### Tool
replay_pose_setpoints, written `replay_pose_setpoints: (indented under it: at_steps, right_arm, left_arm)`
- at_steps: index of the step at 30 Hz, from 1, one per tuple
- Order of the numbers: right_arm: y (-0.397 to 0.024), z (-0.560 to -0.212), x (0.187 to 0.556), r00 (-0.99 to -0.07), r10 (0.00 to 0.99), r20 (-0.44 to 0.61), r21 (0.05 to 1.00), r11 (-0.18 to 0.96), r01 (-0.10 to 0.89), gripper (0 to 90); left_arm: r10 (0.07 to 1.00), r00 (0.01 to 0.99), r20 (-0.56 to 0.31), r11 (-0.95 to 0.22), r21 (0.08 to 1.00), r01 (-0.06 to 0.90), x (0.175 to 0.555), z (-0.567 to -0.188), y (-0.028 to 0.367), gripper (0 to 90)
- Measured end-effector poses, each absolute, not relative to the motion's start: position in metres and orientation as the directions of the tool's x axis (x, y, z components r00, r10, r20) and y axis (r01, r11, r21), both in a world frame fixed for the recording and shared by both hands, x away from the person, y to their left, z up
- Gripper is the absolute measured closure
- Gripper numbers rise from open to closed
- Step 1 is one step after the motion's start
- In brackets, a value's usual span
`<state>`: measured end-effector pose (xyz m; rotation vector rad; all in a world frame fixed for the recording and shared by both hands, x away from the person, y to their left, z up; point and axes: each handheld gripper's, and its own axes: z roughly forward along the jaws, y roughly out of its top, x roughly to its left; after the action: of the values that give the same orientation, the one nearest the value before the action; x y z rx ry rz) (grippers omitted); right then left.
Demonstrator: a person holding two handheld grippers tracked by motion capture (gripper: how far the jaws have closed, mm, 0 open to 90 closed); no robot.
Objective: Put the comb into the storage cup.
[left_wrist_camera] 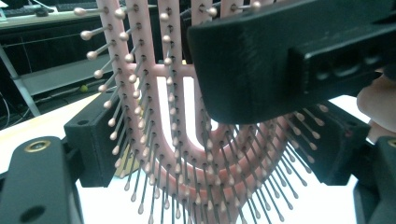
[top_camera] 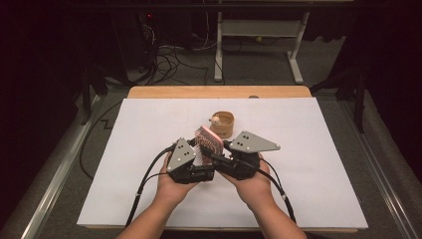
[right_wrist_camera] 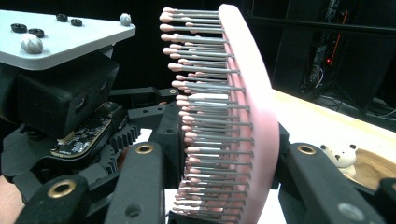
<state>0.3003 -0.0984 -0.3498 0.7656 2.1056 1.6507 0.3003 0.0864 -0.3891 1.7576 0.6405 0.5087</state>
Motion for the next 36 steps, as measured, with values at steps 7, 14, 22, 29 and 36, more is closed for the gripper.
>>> replay_pose_setpoints:
  at_steps: [7, 14, 22, 29, 36]
  right_arm:
    - [-0.098, -0.348, 0.299, -0.788, 0.615, 0.035, 0.967, 0.178, 0.181, 64.5]
    - [-0.099, -0.348, 0.299, -0.788, 0.615, 0.034, 0.965, 0.183, 0.185, 64.7]
    - [-0.104, -0.344, 0.301, -0.777, 0.629, 0.025, 0.965, 0.187, 0.182, 64.7]
    - [-0.110, -0.339, 0.302, -0.767, 0.641, 0.015, 0.968, 0.183, 0.172, 64.7]
    - [-0.116, -0.339, 0.304, -0.760, 0.650, 0.004, 0.970, 0.183, 0.162, 64.6]
  left_arm:
    - [0.640, 0.768, -0.006, -0.197, 0.965, 0.172, 0.301, -0.389, 0.087, 18.2]
    - [0.635, 0.773, -0.009, -0.198, 0.964, 0.174, 0.301, -0.390, 0.086, 17.6]
    - [0.622, 0.783, -0.011, -0.202, 0.964, 0.175, 0.303, -0.392, 0.085, 14.1]
    - [0.602, 0.798, -0.027, -0.200, 0.963, 0.183, 0.303, -0.392, 0.085, 11.9]
    - [0.582, 0.812, -0.048, -0.187, 0.964, 0.191, 0.303, -0.397, 0.088, 8.2]
